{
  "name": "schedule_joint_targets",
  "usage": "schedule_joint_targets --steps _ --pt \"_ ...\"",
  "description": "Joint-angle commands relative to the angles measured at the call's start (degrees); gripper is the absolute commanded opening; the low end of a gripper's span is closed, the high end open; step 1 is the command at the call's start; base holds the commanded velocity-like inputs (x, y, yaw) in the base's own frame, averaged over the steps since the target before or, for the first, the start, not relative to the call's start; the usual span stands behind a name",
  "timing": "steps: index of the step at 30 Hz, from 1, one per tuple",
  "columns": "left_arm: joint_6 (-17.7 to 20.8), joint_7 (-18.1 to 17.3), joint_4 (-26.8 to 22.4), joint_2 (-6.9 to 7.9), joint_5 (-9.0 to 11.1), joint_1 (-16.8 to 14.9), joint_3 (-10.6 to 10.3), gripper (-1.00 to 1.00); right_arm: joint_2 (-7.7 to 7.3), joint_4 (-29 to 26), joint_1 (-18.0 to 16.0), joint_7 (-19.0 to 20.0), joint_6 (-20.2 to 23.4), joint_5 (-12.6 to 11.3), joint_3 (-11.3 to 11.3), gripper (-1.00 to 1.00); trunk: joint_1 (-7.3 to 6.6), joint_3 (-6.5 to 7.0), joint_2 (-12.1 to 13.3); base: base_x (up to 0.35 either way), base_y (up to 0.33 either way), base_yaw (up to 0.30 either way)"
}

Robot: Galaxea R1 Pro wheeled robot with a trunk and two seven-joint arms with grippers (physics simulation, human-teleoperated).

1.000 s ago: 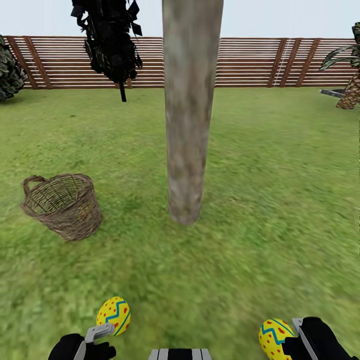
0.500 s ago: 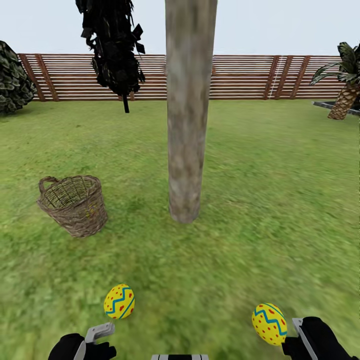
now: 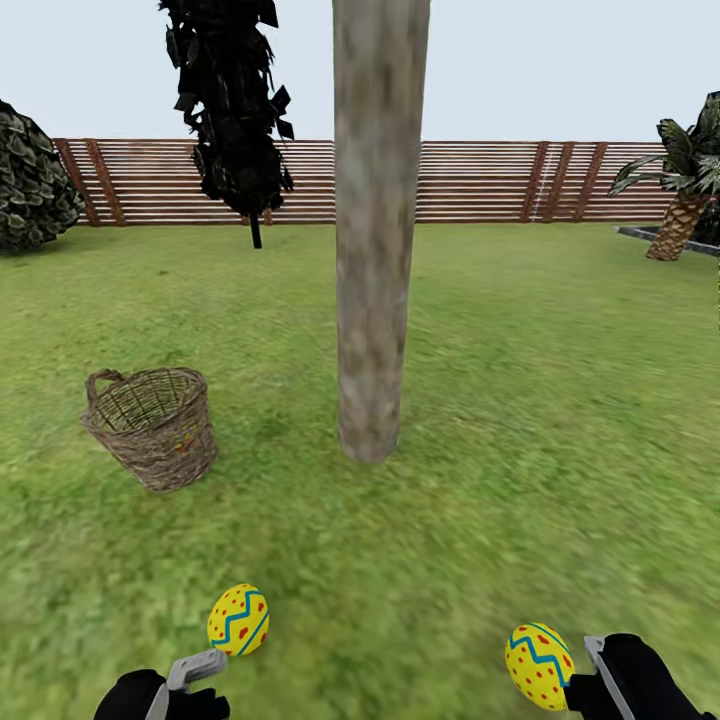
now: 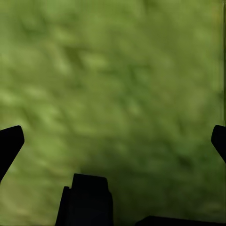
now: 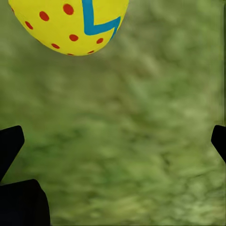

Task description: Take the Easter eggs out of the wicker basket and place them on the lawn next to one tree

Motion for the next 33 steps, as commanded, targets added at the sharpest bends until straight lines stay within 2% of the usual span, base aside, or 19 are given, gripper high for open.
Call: schedule_joint_targets --steps 1,11,21,33 --pt "0.27 -0.11 -0.04 -0.02 0.16 -0.02 0.09 1.0 0.01 -0.06 -0.02 0.38 0.22 0.5 -0.05 1.0 -0.04 0.18 0.0 0.0 0.0 0.0" --pt "0.0 -0.27 -0.02 -0.14 0.33 -0.02 -0.2 1.0 0.01 -0.06 -0.02 0.38 0.19 0.39 -0.04 1.0 -0.29 2.39 0.13 -0.009 0.006 0.0" --pt "-0.27 -0.21 0.02 -0.18 0.26 -0.02 -0.25 1.0 -0.07 -0.12 -0.02 0.38 0.19 0.26 -0.15 1.0 -0.55 4.61 0.26 -0.24 0.199 0.0" --pt "-0.36 -0.34 -0.02 -0.12 0.39 -0.02 -0.21 1.0 -0.08 -0.15 -0.02 0.38 0.19 0.35 -0.14 1.0 -3.18 6.76 5.06 -0.264 0.215 0.0"
